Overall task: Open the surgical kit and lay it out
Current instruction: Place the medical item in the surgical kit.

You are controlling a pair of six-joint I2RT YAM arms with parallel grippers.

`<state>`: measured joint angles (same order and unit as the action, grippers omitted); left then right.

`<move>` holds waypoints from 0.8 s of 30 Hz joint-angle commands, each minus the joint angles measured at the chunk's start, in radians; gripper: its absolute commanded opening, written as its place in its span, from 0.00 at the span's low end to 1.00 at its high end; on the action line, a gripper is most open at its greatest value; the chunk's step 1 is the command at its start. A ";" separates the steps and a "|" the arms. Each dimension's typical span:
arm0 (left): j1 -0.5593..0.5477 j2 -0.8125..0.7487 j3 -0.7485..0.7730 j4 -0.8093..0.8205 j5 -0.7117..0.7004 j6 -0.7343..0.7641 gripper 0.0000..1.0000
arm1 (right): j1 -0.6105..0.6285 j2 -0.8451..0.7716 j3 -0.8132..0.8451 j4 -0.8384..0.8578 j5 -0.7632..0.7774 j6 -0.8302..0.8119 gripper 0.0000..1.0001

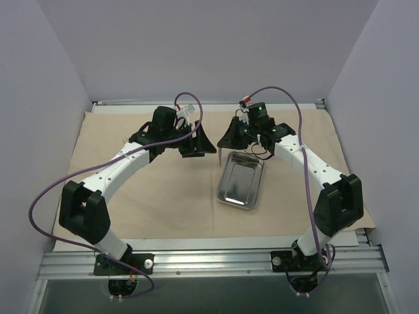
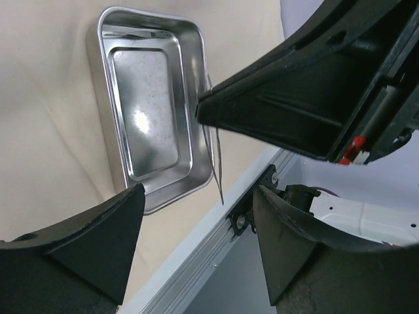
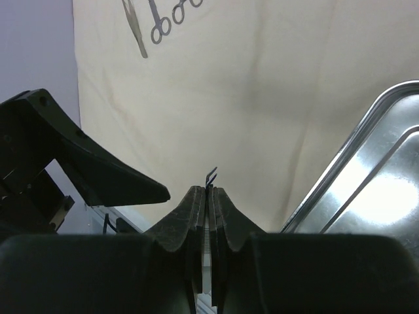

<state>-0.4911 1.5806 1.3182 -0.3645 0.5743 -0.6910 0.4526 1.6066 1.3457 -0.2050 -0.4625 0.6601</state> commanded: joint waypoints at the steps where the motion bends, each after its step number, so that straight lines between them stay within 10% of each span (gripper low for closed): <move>1: -0.021 0.030 0.091 0.039 -0.027 -0.002 0.76 | 0.012 -0.011 0.052 0.010 -0.027 0.033 0.00; 16: -0.050 0.143 0.154 0.007 -0.017 0.011 0.54 | 0.029 0.033 0.113 -0.020 -0.013 0.018 0.00; 20: -0.038 0.174 0.170 0.001 -0.014 0.008 0.02 | 0.029 0.053 0.132 -0.034 -0.025 0.007 0.02; 24: 0.008 0.159 0.161 -0.098 -0.089 0.031 0.02 | 0.008 0.087 0.204 -0.154 0.094 -0.049 0.61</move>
<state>-0.5247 1.7439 1.4479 -0.3977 0.5476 -0.6895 0.4709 1.6867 1.4704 -0.2680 -0.4324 0.6617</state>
